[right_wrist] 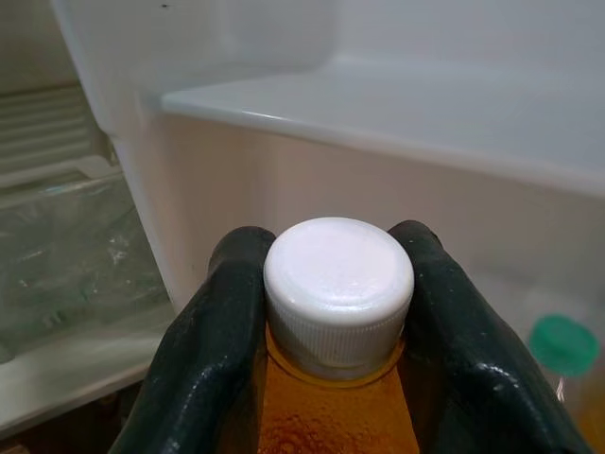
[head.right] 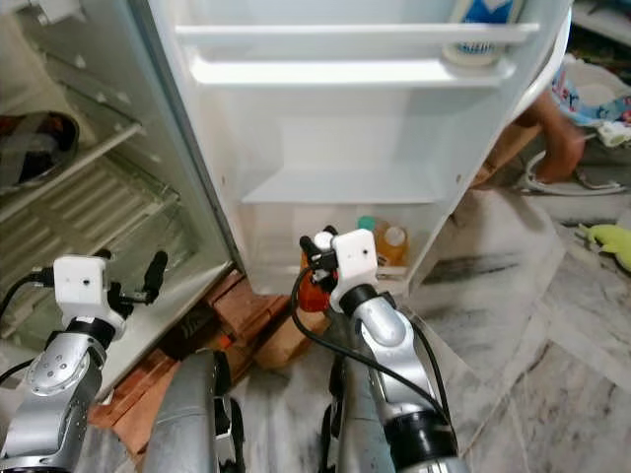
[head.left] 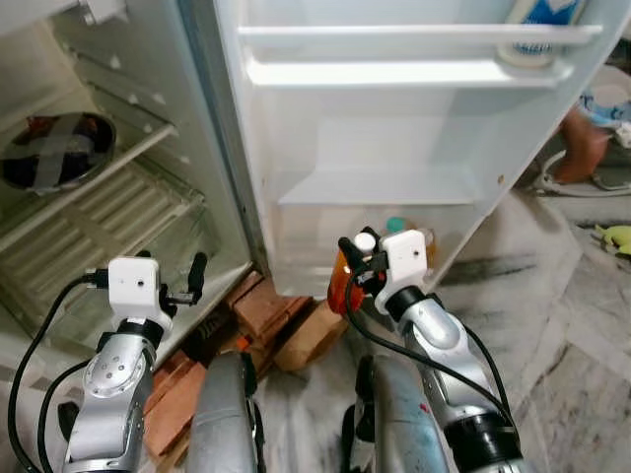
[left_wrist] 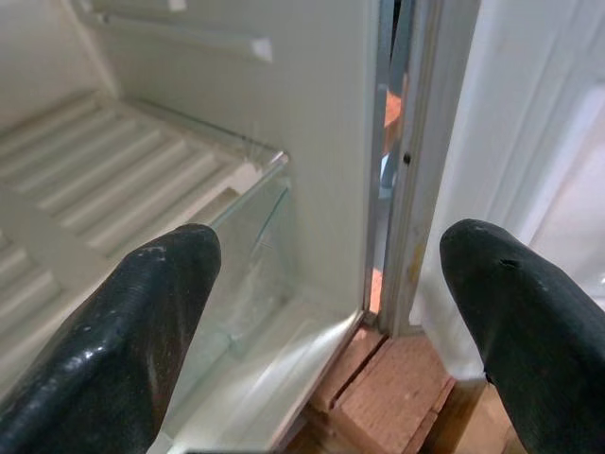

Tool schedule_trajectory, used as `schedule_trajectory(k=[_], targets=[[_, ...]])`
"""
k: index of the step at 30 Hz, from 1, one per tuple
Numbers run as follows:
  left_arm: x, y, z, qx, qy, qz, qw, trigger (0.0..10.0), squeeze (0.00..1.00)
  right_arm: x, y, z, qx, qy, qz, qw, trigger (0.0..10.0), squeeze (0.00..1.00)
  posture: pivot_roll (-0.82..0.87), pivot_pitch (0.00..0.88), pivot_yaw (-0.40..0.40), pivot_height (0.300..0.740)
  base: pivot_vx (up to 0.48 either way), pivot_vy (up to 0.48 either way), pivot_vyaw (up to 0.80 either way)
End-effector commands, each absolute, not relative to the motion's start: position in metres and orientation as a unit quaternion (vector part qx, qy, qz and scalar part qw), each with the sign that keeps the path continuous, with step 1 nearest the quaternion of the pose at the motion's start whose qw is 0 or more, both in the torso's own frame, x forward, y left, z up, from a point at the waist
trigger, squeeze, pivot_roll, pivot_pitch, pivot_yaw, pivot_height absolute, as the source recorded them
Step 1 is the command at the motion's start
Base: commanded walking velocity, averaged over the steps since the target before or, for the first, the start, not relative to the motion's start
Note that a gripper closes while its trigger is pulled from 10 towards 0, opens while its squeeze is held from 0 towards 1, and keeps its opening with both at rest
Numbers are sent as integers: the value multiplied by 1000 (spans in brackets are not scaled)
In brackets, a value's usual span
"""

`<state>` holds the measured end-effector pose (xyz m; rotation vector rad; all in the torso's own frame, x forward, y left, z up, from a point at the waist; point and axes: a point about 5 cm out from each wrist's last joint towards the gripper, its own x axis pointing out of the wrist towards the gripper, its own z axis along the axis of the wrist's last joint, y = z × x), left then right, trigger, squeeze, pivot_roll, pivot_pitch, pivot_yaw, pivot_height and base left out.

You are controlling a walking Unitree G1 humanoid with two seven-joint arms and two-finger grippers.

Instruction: Restocking fridge

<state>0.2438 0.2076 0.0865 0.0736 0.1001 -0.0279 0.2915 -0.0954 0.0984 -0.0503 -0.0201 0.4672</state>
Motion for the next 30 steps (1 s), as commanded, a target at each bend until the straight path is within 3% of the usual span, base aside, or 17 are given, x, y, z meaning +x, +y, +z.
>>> schedule_trajectory(k=[1,4,18,30], targets=[[243,209,89,44,51,-14,998,10000,0,294,-91,103,-35,-27,239,970,10000,0,65,209,-2,592,0,0,0],[245,209,91,44,49,-13,998,10000,0,301,-88,110,-57,-52,238,968,10000,0,70,222,1,572,0,0,0],[229,213,96,50,55,-5,997,10000,0,337,-109,123,-111,-88,183,973,10000,0,109,305,-5,567,0,0,0],[223,214,104,52,53,-2,997,10000,0,359,-107,160,-138,-164,158,964,10000,0,126,342,-8,552,0,0,0]])
